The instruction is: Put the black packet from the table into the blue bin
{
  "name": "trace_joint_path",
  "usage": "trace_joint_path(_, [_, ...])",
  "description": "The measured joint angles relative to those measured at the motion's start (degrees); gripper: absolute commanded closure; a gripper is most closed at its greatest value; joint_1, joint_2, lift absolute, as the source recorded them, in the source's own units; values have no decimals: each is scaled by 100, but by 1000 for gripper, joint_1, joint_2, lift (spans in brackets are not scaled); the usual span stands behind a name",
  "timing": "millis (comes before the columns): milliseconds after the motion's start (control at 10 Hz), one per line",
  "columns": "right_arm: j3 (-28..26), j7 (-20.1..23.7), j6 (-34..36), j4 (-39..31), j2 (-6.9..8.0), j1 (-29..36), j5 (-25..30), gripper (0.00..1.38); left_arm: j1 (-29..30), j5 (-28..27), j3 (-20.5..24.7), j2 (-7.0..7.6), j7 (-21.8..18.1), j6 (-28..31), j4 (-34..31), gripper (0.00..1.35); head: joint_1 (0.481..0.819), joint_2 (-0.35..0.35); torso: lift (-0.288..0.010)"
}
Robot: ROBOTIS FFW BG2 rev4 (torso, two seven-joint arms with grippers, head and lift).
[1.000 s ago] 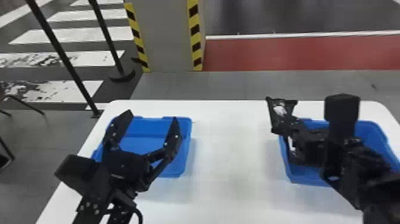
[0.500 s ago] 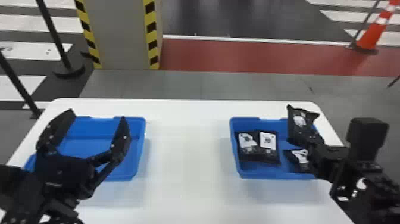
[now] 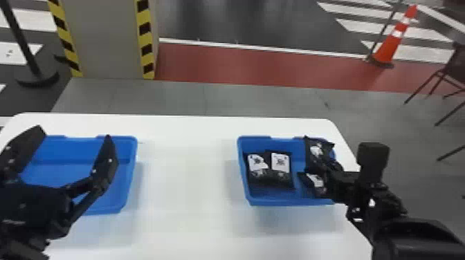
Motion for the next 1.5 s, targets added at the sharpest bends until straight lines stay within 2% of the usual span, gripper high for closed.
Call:
trace_joint_path(100, [0, 16, -77, 81, -9, -26, -20, 24, 0, 0, -1, 0, -1, -1, 0, 114, 695, -185, -110])
trace_joint_path(300, [0, 63, -280, -206, -13, 169, -121, 200, 0, 0, 12, -4, 1, -27, 0, 114, 695, -179, -110])
trace_joint_path(400, [0, 65, -530, -502, 18, 415, -225, 209, 1, 0, 20, -8, 3, -51, 0, 114, 695, -170, -110])
trace_joint_path(900, [9, 64, -2849, -1516, 439, 1745, -685, 216, 31, 0, 66, -17, 1, -174, 0, 114, 695, -130, -110])
trace_joint_path(1200, [81, 22, -3050, -2298, 497, 2451, -986, 217, 82, 0, 94, -17, -4, -190, 0, 114, 695, -108, -110])
trace_joint_path(1500, [102, -80, -2932, -2804, 565, 3074, -859, 217, 467, -129, 348, -90, -113, -195, -224, 116, 695, -87, -110])
